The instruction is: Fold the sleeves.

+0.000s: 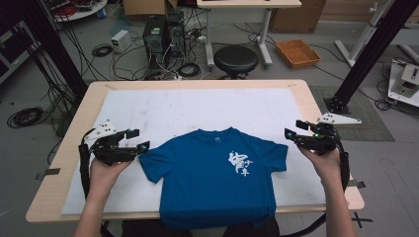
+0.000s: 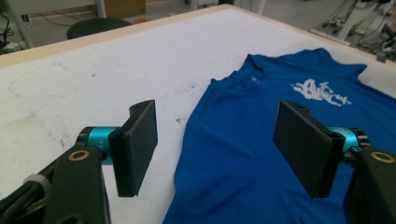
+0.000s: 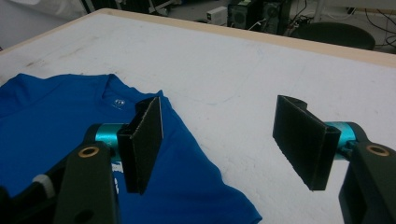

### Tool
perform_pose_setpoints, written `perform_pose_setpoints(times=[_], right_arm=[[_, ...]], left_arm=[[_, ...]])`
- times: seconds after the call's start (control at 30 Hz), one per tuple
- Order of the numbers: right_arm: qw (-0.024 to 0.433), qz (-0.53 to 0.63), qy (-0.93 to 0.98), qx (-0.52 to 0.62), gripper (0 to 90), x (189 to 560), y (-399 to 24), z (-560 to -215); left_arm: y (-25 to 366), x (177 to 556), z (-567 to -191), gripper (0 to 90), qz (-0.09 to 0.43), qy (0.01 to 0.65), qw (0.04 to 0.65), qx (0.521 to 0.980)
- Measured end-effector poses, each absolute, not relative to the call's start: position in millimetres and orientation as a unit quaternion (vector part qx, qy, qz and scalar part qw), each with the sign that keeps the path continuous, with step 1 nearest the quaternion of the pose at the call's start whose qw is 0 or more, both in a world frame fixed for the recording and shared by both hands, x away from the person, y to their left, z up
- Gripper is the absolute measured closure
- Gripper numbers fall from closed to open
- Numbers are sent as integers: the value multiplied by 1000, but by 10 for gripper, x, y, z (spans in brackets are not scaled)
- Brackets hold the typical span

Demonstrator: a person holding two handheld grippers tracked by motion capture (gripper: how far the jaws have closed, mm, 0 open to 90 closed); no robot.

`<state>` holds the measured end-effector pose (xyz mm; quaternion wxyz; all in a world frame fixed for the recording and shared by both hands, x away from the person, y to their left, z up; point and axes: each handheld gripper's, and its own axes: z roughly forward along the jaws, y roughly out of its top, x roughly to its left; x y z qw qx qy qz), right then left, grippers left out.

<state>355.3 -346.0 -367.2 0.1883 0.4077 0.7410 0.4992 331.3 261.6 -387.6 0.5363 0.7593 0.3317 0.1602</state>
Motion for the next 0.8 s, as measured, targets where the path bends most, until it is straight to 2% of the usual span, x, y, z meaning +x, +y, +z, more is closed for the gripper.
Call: perform_pose_setpoints(times=[0.3, 0.8], right_arm=[[193, 506, 740, 399, 312, 3480, -3382, -3612], [189, 513, 730, 410, 339, 3470, -3509, -3700]], left_arm=[[2608, 3326, -3823, 307, 164, 328, 537, 760], [2878, 3329, -4055, 321, 145, 372, 518, 756]])
